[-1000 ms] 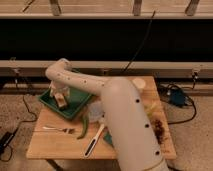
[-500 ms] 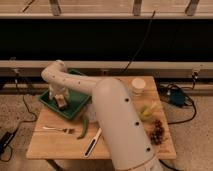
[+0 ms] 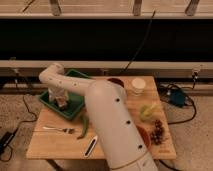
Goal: Place eraser in table surface
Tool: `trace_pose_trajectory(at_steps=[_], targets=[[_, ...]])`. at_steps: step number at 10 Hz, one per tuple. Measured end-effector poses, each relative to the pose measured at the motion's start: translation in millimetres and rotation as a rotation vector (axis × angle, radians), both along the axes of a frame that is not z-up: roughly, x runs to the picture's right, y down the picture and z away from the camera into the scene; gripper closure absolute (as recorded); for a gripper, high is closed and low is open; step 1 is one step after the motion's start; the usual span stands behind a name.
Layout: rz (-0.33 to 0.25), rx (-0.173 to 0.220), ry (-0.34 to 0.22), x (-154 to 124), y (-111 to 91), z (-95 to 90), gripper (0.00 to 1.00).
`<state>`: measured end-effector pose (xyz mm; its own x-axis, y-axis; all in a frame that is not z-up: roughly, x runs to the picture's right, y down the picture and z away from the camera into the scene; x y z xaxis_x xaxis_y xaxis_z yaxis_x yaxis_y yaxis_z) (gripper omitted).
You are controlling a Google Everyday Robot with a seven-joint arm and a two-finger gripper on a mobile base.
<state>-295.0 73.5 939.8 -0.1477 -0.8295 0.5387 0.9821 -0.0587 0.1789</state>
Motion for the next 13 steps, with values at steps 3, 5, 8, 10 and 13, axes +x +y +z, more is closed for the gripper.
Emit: trace_pose_trajectory(at_steps=[3,5,8,10,13], targets=[[-0.005,-0.003,0.038,6,1,6.3,0.70],[0.007,-0.005,0.051,11,-1,6.0,0.85],[0.057,0.018,0.064,26,-23,-10.9,0.88],[0.091,0.031,0.053,29,-43,-38.7,0.88],[0.135,0.048,0.019,37,-64,-86.4,0.88]])
